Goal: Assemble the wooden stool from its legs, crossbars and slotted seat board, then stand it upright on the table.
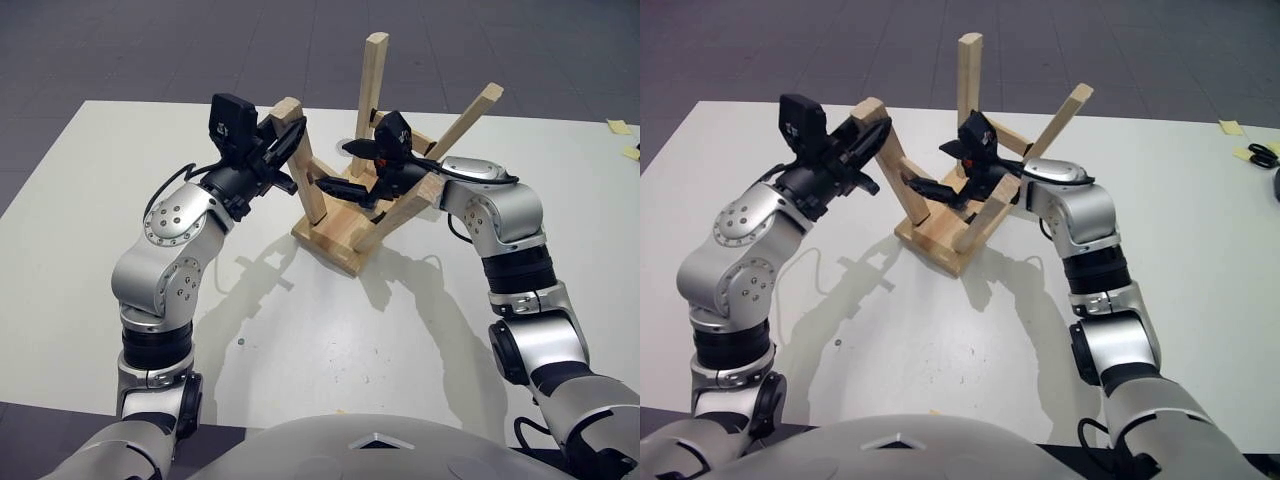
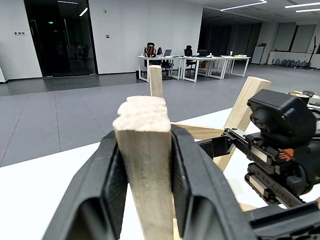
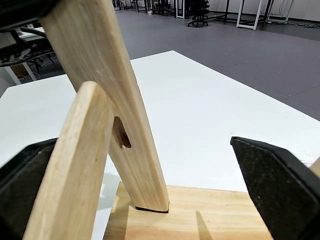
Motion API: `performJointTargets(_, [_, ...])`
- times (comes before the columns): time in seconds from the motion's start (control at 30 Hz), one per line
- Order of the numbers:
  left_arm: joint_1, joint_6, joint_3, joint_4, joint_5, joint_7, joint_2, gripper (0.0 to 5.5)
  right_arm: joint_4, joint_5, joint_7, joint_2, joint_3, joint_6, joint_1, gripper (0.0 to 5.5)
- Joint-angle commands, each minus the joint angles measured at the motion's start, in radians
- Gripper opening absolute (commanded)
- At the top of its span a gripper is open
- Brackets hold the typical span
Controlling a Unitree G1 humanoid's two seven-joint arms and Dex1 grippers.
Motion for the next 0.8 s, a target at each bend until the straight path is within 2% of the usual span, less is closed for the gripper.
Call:
performJointTargets(0.03, [-0.009, -0.049, 0.056, 0.002, 0.050, 0.065, -0.014, 1.02, -0.019, -0.016, -0.021, -0.010, -0.003, 0.016, 0.032, 5.40])
performJointTargets(0.23, [-0.050, -0.082, 0.137, -0.026, 0.016, 0.125, -0.093, 1.02, -0.035, -0.011, -0.027, -0.001, -0.005, 0.012, 0.039, 5.40])
performJointTargets(0.37, [-0.080, -0.004, 0.167, -0.052, -0.075, 0.135, -0.134, 1.02, -0.034, 0.012, -0.042, 0.019, -0.033, 0.010, 0.034, 5.40])
performJointTargets(0.47, [-0.064, -0.032, 0.112, -0.075, -0.059, 0.061, -0.097, 1.03, -0.034, 0.033, -0.059, 0.034, -0.061, 0.016, 0.031, 5.40])
performJointTargets(0.63, [0.000, -0.141, -0.048, -0.102, 0.078, -0.099, 0.029, 1.02, -0.057, 0.102, -0.084, 0.053, -0.139, 0.043, 0.038, 5.40])
performJointTargets(0.8, [0.015, -0.208, -0.053, -0.035, 0.183, -0.055, 0.036, 1.02, -0.113, 0.247, -0.093, 0.066, -0.265, 0.126, 0.060, 5.40])
